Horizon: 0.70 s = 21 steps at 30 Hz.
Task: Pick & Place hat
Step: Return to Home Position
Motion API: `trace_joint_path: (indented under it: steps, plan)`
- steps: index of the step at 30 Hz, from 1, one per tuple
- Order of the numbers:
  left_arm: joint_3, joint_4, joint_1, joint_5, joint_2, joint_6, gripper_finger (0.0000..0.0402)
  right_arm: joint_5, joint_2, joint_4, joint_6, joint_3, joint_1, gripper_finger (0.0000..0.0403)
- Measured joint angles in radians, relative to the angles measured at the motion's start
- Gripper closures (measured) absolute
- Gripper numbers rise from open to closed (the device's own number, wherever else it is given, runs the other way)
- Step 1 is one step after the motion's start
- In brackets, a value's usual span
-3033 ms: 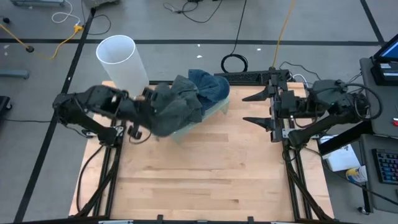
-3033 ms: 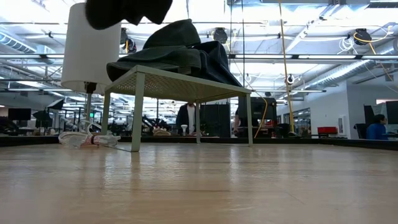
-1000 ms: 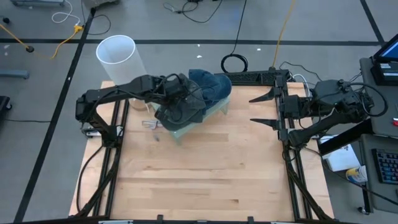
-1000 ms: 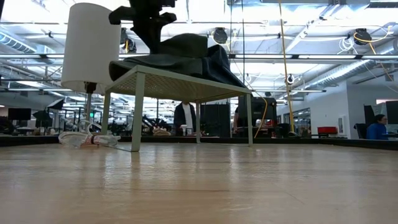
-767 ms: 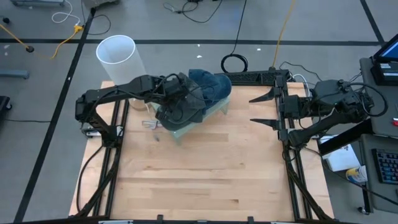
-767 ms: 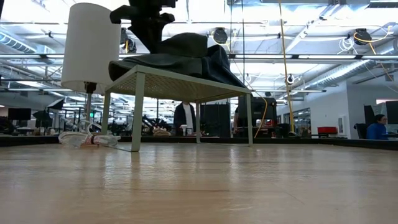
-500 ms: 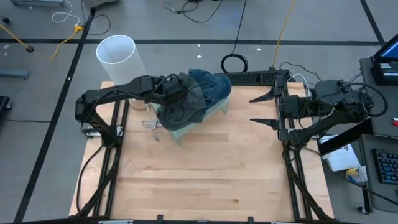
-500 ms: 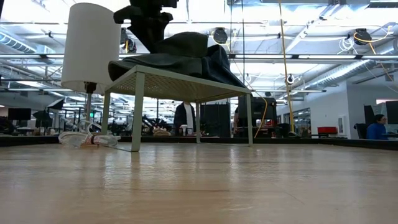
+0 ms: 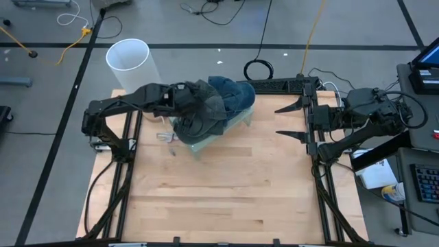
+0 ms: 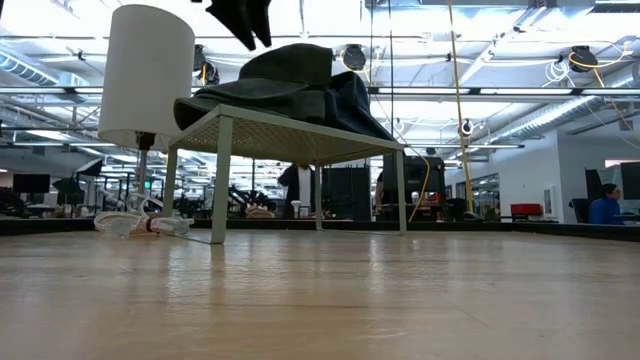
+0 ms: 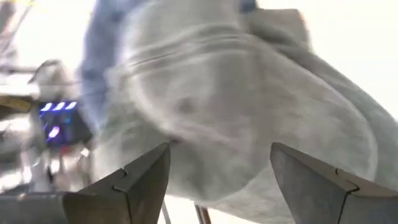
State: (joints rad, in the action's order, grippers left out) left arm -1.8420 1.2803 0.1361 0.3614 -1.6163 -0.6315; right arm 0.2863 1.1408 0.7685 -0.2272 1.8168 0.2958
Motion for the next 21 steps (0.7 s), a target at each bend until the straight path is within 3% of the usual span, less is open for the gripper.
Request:
trace_joint_path:
  steps: [4, 8, 11, 17, 21]
  plan:
    - [-0.058, -0.001, -0.033, 0.091, 0.000, 0.194, 0.0127, 0.000, 0.000, -0.002, -0.024, 0.000, 0.000, 0.0158]
    - [-0.126, -0.004, -0.065, 0.067, 0.003, 0.343, 0.0136, 0.001, 0.003, -0.026, 0.023, 0.000, 0.000, 0.0158]
    - [-0.143, -0.007, -0.087, -0.008, 0.041, 0.409, 0.0143, -0.002, 0.003, -0.014, 0.051, 0.000, 0.000, 0.0158]
    - [-0.146, 0.003, -0.097, -0.313, 0.162, 0.516, 0.0153, -0.001, -0.005, -0.058, 0.144, -0.079, 0.000, 0.0158]
    - [-0.113, -0.041, -0.128, -0.389, 0.274, 0.533, 0.0150, -0.002, -0.039, -0.171, 0.192, -0.222, 0.000, 0.0158]
